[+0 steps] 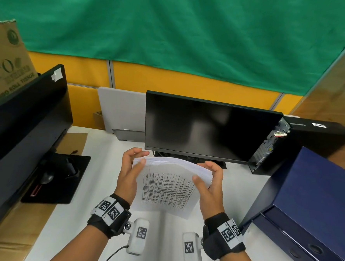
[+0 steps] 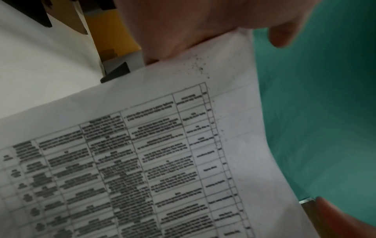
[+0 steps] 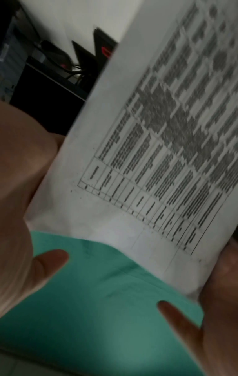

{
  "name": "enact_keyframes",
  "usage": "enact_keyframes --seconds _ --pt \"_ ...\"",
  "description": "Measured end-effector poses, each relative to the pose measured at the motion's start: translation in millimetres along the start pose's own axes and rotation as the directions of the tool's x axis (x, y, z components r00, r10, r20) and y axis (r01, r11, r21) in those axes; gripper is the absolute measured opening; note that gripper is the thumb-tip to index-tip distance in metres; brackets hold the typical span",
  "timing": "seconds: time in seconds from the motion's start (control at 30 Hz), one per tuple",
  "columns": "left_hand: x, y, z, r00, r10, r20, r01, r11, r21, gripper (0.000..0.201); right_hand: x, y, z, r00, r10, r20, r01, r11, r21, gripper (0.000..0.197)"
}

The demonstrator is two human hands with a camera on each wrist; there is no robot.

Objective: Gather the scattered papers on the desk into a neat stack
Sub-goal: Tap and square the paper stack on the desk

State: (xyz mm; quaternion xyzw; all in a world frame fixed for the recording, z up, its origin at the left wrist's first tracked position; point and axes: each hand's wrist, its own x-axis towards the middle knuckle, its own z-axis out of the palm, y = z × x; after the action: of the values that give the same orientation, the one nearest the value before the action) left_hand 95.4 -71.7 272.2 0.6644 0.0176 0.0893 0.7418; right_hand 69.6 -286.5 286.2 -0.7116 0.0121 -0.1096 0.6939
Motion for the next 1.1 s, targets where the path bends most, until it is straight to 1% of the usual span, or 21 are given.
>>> enact_keyframes --seconds 0.03,0.07,0.1,0.17,0.23,0.27,0.33,0.4,0.47,0.57,0.6,0.67,0.7,0.73,0.77,0.8,0.87,0.93,1.0,1.03,1.1 --pt "-0.7 -2.6 -4.4 0.999 -0.01 0.044 0.011 0.999 -0.036 0.049 -2.4 2.8 -2.9 0.999 -0.011 0.031 0.011 1.0 -0.012 0.053" --pt "-0.9 -5.9 -8.3 0.997 -0.025 0.069 0.027 0.999 -0.039 0.058 -4.6 6.6 -5.0 0.999 0.006 0.048 -0.005 1.0 -0.03 0.056" --pt "-1.3 -8.9 -11.0 0.996 -0.045 0.072 0.045 0.999 -0.005 0.059 -6.2 9.3 -5.9 0.998 0.041 0.05 -0.038 0.998 -0.051 0.057" --pt "-2.8 -12.2 -12.4 0.996 -0.08 0.031 0.075 0.986 0.151 0.046 -7.9 14.7 -5.4 0.996 0.083 0.022 -0.079 0.988 -0.129 0.047" --pt "-6.3 -10.3 -8.4 0.996 -0.086 0.022 0.075 0.952 0.296 0.029 -8.0 14.6 -2.7 0.997 0.082 0.009 -0.079 0.979 -0.188 0.032" --pt "-8.4 -8.4 -5.6 0.996 -0.08 0.035 0.065 0.948 0.311 0.025 -7.9 13.9 -0.9 0.997 0.08 0.009 -0.077 0.978 -0.194 0.027" --pt "-11.8 -6.8 -2.0 0.996 -0.066 0.062 0.045 0.953 0.301 0.024 -9.2 11.5 1.9 0.997 0.078 -0.005 -0.078 0.978 -0.193 0.021" --pt "-13.6 -9.9 -2.3 0.996 -0.052 0.073 0.027 0.948 0.317 0.022 -12.0 11.9 4.0 0.997 0.072 -0.006 -0.071 0.978 -0.194 0.022" --pt "-15.9 -13.7 -4.6 0.993 -0.074 0.096 0.033 0.93 0.367 0.02 -16.2 13.3 5.9 0.996 0.084 0.019 -0.078 0.973 -0.217 0.022" --pt "-15.6 -14.7 -8.0 0.994 -0.079 0.081 0.043 0.926 0.376 0.024 -18.7 7.3 6.3 0.995 0.098 0.026 -0.091 0.973 -0.212 0.037" --pt "-15.3 -12.9 -9.3 0.994 -0.078 0.074 0.046 0.932 0.36 0.025 -18.5 2.4 6.3 0.998 0.063 0.002 -0.061 0.975 -0.212 0.045" --pt "-14.1 -10.7 -11.5 0.994 -0.076 0.072 0.048 0.942 0.332 0.028 -17.8 -15.7 7.8 0.989 -0.129 -0.076 0.101 0.948 -0.302 0.055" --pt "-14.4 -9.4 -12.1 0.994 -0.075 0.075 0.047 0.946 0.32 0.028 -18.3 -27.4 12.4 0.963 -0.258 -0.08 0.207 0.896 -0.394 0.056" --pt "-14.7 -9.5 -13.2 0.994 -0.073 0.078 0.045 0.948 0.317 0.028 -19.5 -38.7 19.4 0.927 -0.375 -0.03 0.311 0.81 -0.497 0.057" --pt "-15.2 -10.2 -14.2 0.995 -0.067 0.079 0.039 0.948 0.317 0.026 -21.6 -48.5 28.7 0.89 -0.452 0.062 0.4 0.707 -0.583 0.058" --pt "-15.4 -11.2 -14.7 0.995 -0.061 0.08 0.032 0.948 0.318 0.025 -25.1 -57.1 40.2 0.859 -0.483 0.168 0.468 0.61 -0.639 0.062" --pt "-13.9 -15.1 -15.7 0.995 -0.048 0.09 0.018 0.95 0.312 0.025 -32.2 -68.8 65.1 0.82 -0.433 0.373 0.56 0.479 -0.676 0.069" --pt "-10.9 -19.3 -14.7 0.996 -0.011 0.09 -0.019 0.944 0.329 0.022 -33.7 -63.6 86.2 0.796 -0.3 0.525 0.605 0.368 -0.706 0.072" --pt "-8.5 -21.5 -12.3 0.996 0.012 0.086 -0.041 0.938 0.345 0.022 -31.9 -50.6 98.1 0.779 -0.167 0.604 0.626 0.249 -0.739 0.071" --pt "-9.0 -20.0 -10.7 0.995 0.011 0.099 -0.045 0.938 0.343 0.025 -30.6 -46.1 100.9 0.772 -0.119 0.625 0.635 0.212 -0.743 0.071" --pt "-12.2 -13.9 -11.3 0.99 0.006 0.14 -0.052 0.944 0.325 0.031 -29.0 -43.5 103.9 0.767 -0.108 0.633 0.64 0.201 -0.741 0.071"
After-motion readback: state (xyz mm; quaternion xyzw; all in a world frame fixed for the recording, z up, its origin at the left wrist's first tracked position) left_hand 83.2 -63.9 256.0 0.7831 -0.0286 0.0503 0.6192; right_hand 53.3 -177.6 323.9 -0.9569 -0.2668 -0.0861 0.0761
